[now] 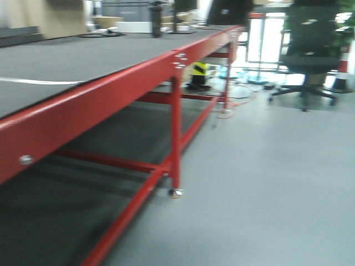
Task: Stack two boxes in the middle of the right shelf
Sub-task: 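Drive the base past the red table toward the steel shelf rack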
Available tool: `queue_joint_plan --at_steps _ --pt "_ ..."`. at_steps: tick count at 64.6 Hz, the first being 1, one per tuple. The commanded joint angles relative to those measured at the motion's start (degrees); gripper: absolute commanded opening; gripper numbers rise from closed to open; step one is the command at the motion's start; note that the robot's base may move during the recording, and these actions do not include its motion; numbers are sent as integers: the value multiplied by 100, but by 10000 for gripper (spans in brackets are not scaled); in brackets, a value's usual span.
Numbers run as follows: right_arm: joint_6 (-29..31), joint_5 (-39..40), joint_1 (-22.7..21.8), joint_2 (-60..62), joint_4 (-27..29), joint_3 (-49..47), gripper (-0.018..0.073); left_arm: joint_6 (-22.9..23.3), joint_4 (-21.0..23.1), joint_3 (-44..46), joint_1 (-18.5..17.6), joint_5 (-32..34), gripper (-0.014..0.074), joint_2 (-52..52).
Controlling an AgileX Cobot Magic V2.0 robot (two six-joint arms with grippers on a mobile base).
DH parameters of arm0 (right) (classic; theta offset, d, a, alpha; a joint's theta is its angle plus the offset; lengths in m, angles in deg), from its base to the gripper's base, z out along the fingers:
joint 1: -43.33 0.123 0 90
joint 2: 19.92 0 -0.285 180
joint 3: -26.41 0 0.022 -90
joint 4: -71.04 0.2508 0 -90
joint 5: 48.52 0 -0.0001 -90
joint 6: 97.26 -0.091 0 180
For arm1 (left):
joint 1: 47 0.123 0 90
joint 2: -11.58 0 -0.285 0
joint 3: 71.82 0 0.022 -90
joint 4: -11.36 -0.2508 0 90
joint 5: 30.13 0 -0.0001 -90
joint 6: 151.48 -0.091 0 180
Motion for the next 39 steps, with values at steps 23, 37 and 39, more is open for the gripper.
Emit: queue_joint_plan --at_steps 23,37,39 --pt "64 209 -23 85 -131 -59 -154 -24 -4 82 26 347 -111 99" --pt "64 209 -23 85 -131 -59 -154 -24 -4 82 26 347 -111 99" --pt "64 209 -23 85 -131 -59 -154 -24 -4 82 26 347 -111 99"
